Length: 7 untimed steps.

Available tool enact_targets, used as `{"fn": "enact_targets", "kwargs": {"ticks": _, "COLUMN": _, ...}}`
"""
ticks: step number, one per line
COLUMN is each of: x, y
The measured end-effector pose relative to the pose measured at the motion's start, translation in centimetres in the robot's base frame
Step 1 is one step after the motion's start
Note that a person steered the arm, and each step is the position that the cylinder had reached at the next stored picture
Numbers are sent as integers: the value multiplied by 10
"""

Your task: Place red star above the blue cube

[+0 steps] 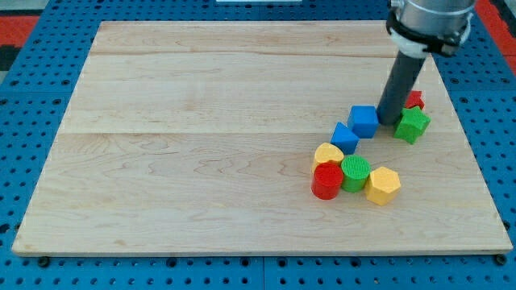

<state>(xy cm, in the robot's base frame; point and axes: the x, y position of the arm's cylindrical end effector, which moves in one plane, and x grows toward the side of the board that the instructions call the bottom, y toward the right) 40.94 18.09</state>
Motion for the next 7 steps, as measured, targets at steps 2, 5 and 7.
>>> {"fn": "enact_targets", "kwargs": {"ticks": 2, "x": 12, "y": -30}}
{"fn": "enact_targets", "kwargs": {"ticks": 5, "x": 99, "y": -6}}
{"fn": "enact_targets", "kwargs": {"ticks": 7, "x": 55, "y": 107}}
